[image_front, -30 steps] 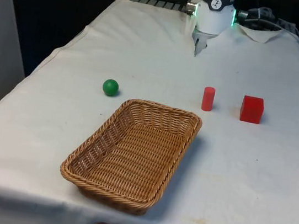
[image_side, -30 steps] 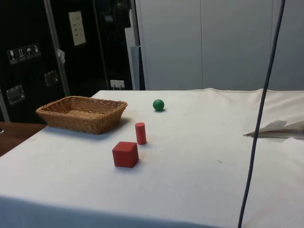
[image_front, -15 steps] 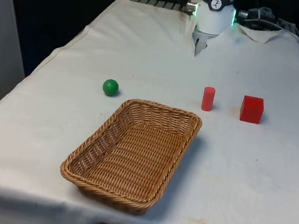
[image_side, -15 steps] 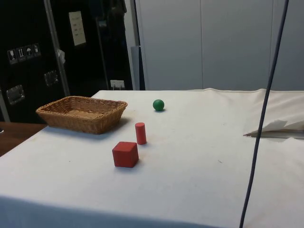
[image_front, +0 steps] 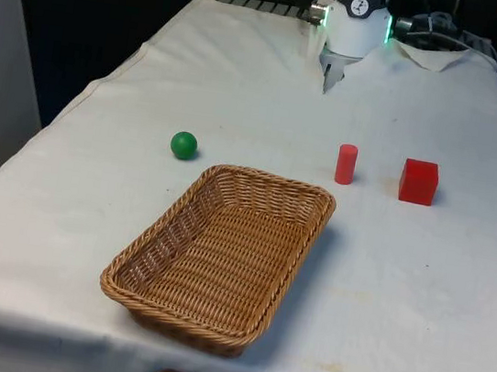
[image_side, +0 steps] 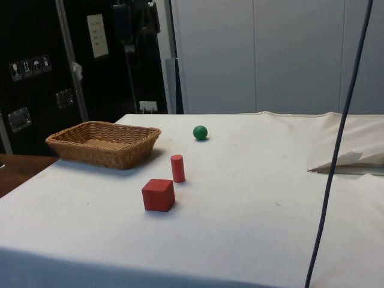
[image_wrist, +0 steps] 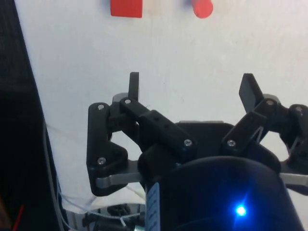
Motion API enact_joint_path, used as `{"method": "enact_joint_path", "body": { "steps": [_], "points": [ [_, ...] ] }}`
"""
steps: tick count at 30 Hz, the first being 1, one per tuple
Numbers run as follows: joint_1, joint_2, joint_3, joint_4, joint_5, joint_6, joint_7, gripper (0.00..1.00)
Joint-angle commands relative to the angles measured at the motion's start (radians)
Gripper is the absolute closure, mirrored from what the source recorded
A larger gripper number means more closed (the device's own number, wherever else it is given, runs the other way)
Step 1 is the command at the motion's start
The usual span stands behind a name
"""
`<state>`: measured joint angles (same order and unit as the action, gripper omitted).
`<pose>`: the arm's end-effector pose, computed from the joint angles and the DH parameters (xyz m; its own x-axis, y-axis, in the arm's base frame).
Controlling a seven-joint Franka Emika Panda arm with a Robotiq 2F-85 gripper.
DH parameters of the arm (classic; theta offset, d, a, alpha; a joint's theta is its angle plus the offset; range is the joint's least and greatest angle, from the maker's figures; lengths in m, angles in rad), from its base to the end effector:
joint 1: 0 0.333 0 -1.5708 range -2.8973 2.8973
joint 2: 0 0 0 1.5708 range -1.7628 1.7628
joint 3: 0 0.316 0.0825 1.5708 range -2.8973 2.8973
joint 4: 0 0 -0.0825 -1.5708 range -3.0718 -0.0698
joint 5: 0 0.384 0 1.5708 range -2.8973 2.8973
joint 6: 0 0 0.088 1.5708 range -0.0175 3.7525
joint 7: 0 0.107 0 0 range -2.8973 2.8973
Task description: Pick up the object to the left of the cylinder and place it into the basket.
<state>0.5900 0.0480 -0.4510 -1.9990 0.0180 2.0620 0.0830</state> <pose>0.5598 0.0818 0.4390 0.9986 0.0483 0.0202 0.0483 -0.9988 0.0032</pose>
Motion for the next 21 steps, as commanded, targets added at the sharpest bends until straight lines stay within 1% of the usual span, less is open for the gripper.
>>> {"method": "enact_joint_path", "body": {
  "steps": [1, 2, 3, 5, 7, 10, 11, 12, 13, 15, 19, 20, 21],
  "points": [
    [0.003, -0.009, 0.002, -0.016, -0.014, 0.026, 0.015, 0.0],
    [0.0, 0.0, 0.0, 0.0, 0.0, 0.0, 0.0, 0.0],
    [0.003, -0.01, 0.004, -0.023, -0.014, 0.035, 0.017, 0.0],
    [0.005, -0.009, 0.012, -0.036, -0.016, 0.052, 0.025, 0.0],
    [0.004, -0.006, 0.024, -0.053, -0.019, 0.073, 0.038, 0.0],
    [0.003, -0.002, 0.036, -0.067, -0.023, 0.088, 0.054, 0.0],
    [0.0, -0.003, 0.036, -0.06, -0.011, 0.072, 0.039, 0.0],
    [0.003, 0.001, 0.04, -0.071, -0.024, 0.095, 0.06, 0.0],
    [0.002, 0.005, 0.045, -0.078, -0.026, 0.104, 0.07, 0.0],
    [0.002, 0.008, 0.048, -0.081, -0.027, 0.109, 0.074, 0.0],
    [0.003, 0.027, 0.064, -0.091, -0.029, 0.133, 0.099, 0.0],
    [0.0, 0.025, 0.064, -0.084, -0.018, 0.116, 0.084, 0.0],
    [0.003, 0.03, 0.067, -0.093, -0.029, 0.139, 0.104, 0.0]
  ]
}}
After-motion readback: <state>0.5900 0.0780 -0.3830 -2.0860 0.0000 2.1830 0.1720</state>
